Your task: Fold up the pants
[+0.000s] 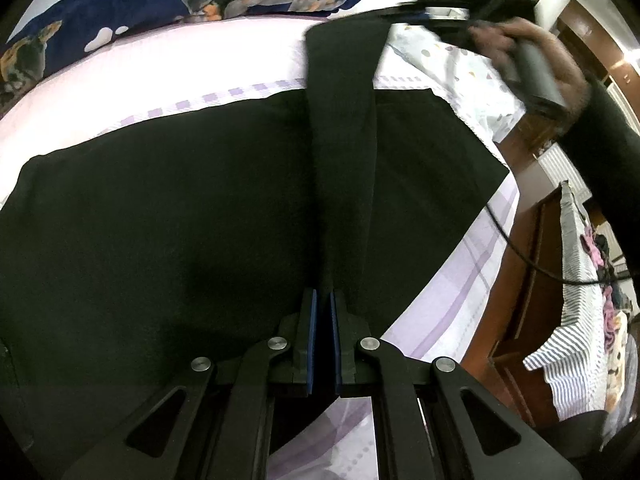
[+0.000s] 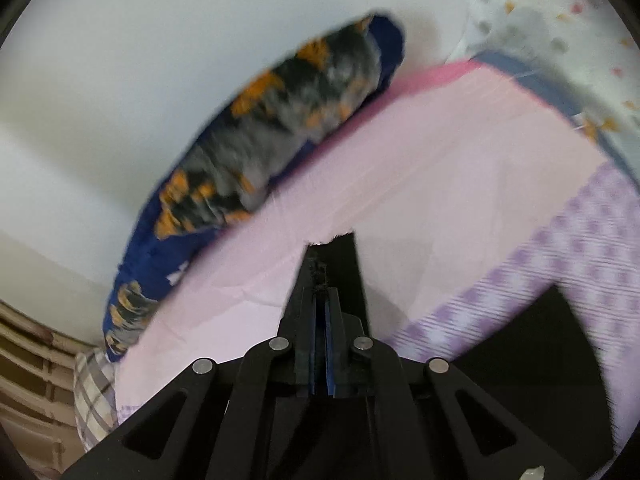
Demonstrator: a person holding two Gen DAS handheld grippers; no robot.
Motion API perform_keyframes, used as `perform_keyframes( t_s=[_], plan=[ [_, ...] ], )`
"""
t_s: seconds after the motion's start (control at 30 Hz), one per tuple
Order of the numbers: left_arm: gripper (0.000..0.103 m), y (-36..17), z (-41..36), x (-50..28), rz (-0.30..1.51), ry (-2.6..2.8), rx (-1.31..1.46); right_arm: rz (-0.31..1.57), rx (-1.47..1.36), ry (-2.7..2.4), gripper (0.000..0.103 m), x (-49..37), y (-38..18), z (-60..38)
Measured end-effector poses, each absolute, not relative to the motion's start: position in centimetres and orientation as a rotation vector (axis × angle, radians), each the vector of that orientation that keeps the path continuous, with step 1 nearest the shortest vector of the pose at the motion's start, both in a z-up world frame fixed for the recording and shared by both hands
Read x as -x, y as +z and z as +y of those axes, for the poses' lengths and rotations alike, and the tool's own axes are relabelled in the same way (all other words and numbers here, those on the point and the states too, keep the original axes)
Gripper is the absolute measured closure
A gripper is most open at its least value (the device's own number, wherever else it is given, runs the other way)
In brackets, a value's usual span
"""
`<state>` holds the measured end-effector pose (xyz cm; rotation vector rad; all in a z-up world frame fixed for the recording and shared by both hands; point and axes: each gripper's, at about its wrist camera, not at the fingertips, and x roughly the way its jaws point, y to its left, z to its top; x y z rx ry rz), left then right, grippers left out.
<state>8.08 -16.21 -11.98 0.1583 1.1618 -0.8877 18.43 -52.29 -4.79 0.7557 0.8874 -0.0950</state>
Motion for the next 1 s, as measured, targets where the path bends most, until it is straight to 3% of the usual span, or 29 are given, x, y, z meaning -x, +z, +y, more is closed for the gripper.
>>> perform_keyframes(
  t_s=[0.2,0.4,0.93,1.0],
  plan=[
    [0.096,-11.3,-16.9,-6.9,1.127,-0.93,-0.193,0.845,-0.764,-0.285,0.099,-8.4,-3.1,-56.6],
    [0.093,-11.5,-18.4,-4.6,1.074,-0.944,-0.329,0.903,-0.917,-0.457,0.099,0.5,-8.2,-60.5],
    [0.089,-11.4,-18.9,-4.4,1.072,-0.952,-0.394,0.93,-0.837,-0.559,0.102,3.2,-11.7,-59.8],
    [0.086,-11.1,-18.5,-4.5,1.087,-0.964,-0.38,0.956,-0.795,-0.579,0.096,3.2,-11.4,-59.6]
  ],
)
